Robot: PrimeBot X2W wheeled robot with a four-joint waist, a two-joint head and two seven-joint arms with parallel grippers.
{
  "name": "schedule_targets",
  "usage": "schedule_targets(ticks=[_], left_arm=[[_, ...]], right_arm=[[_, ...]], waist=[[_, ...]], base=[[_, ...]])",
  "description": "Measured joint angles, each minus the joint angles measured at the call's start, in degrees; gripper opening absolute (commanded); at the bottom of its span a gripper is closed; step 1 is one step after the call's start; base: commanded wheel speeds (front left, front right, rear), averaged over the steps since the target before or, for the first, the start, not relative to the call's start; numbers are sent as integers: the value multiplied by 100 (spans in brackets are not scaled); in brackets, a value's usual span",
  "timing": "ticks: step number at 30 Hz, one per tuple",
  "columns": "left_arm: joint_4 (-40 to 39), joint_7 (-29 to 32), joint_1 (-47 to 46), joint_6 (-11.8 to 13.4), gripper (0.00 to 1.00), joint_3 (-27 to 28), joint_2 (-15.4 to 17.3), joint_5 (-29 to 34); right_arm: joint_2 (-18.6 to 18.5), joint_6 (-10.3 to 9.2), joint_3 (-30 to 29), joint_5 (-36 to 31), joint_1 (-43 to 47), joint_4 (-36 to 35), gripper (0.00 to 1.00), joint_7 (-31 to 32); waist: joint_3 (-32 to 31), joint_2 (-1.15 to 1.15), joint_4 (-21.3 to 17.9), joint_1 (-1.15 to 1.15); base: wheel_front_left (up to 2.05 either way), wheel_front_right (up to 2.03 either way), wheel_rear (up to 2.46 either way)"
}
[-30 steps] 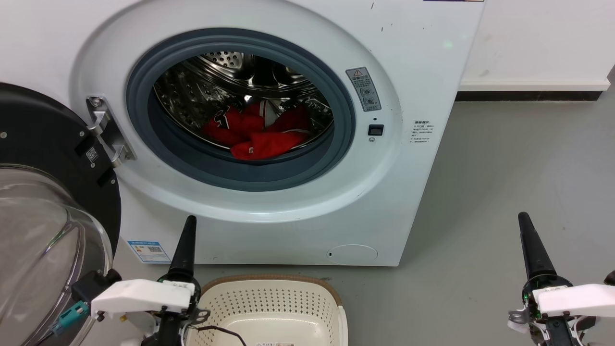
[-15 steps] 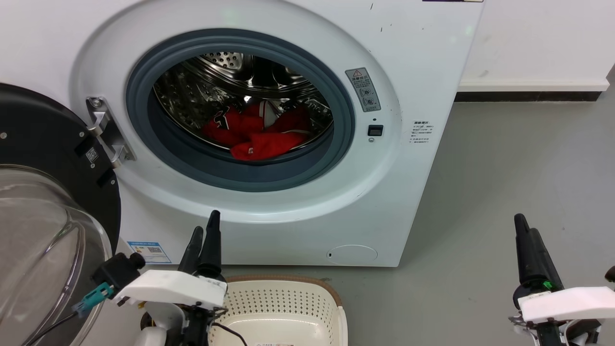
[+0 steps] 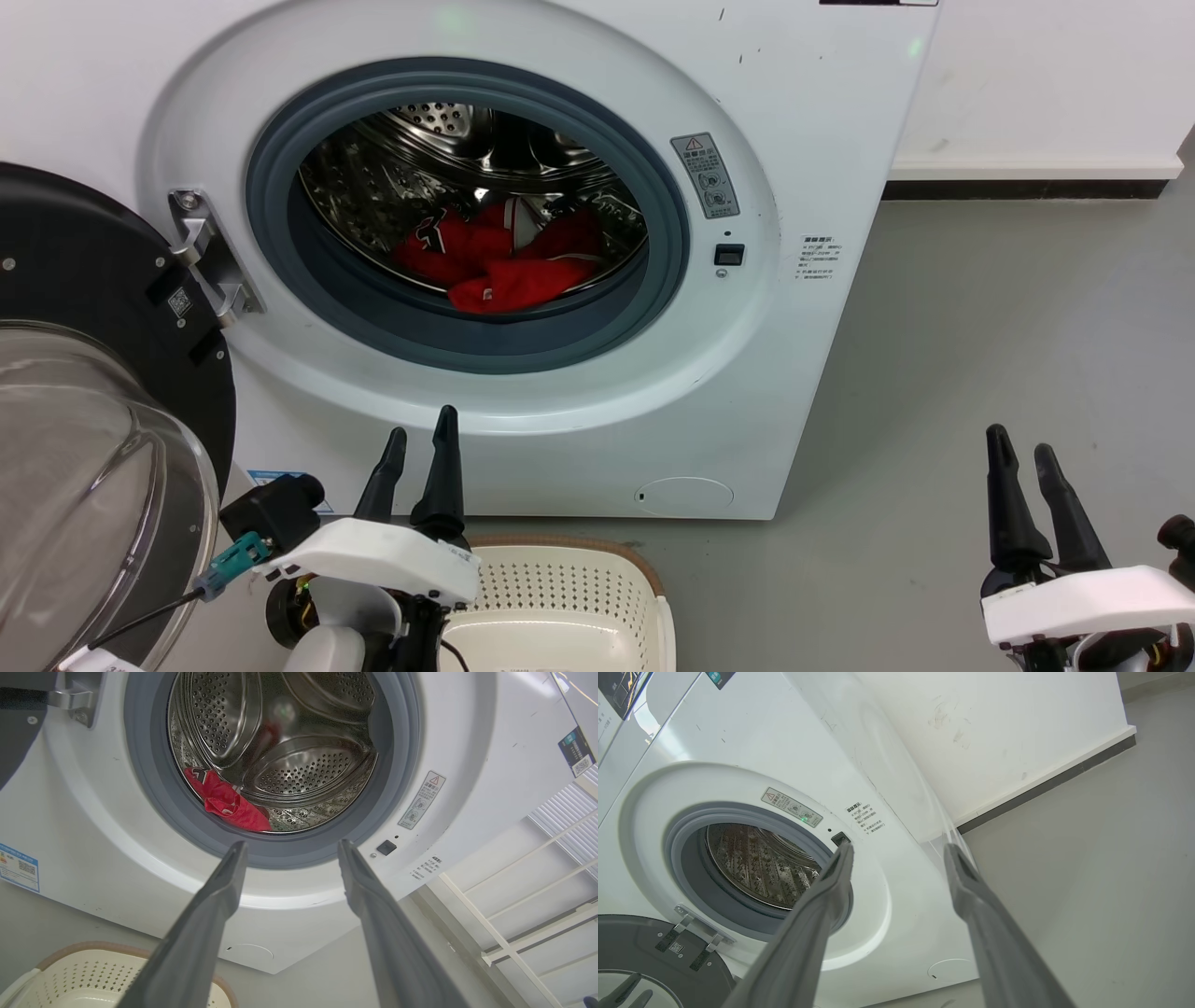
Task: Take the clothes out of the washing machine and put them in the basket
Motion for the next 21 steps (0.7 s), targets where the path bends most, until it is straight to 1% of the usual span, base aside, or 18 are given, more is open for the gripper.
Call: schedule_targets(ticks=[11, 21], left_arm=[[98, -182, -27, 52, 100, -176, 2, 914], [140, -323, -103, 157, 100, -392, 3, 1537]], right_arm=[[0, 1, 36, -853, 82, -47, 100, -171], [-1, 1, 19, -1508, 110, -43, 100, -322]], waist=[[-20, 0, -4, 0], [-17, 0, 1, 0]], base=[[0, 0, 0], [0, 0, 0]])
